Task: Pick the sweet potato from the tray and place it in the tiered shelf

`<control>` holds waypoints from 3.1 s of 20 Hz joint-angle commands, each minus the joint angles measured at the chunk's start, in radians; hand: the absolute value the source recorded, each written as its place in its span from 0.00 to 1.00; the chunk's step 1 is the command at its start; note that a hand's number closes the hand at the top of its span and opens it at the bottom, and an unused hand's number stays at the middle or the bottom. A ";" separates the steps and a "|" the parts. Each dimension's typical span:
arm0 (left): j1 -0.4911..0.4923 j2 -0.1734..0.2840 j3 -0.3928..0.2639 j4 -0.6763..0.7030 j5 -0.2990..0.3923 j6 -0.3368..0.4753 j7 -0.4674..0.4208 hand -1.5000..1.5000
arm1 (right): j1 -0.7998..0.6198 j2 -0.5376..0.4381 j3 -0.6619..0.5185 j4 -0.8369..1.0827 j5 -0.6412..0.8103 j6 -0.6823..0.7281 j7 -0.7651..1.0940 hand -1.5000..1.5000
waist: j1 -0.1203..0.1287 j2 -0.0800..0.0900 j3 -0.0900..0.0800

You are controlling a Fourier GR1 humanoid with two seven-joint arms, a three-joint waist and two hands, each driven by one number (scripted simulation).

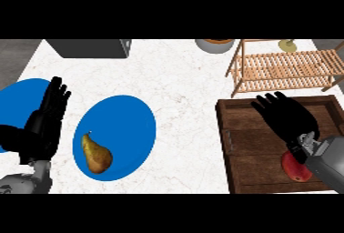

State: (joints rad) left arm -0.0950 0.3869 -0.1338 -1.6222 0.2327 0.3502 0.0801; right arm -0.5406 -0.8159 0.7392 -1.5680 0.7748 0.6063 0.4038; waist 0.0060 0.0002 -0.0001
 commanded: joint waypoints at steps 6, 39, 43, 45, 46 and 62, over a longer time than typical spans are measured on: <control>0.063 -0.061 -0.003 -0.041 -0.052 -0.011 -0.004 0.50 | 0.034 0.077 -0.061 0.203 0.200 -0.116 -0.131 0.00 | 0.002 0.001 0.000; 0.051 -0.151 0.134 -0.014 -0.131 -0.158 -0.004 0.50 | 0.065 0.229 -0.344 0.661 0.596 -0.284 -0.507 1.00 | 0.005 0.002 0.000; -0.003 -0.131 0.140 -0.069 -0.135 -0.150 0.113 0.50 | 0.137 0.237 -0.307 0.613 0.647 -0.409 -0.532 1.00 | -0.002 0.000 0.001; 0.085 -0.165 0.105 -0.082 -0.165 -0.145 0.029 0.50 | 0.086 0.242 -0.312 0.701 0.670 -0.496 -0.580 1.00 | 0.012 0.003 0.001; 0.007 -0.180 0.099 -0.044 -0.193 -0.113 0.061 0.50 | 0.074 0.193 -0.332 0.662 0.658 -0.481 -0.631 1.00 | 0.000 0.002 0.001; 0.058 -0.155 0.142 -0.077 -0.182 -0.121 0.071 0.50 | 0.292 0.508 -0.697 0.288 0.134 -0.350 -0.417 1.00 | -0.044 -0.014 -0.002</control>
State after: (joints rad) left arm -0.0376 0.2354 0.0128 -1.6978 0.0626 0.2236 0.1502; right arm -0.2732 -0.3686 0.0809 -1.1662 1.0321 0.1541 -0.0260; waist -0.0407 -0.0265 -0.0222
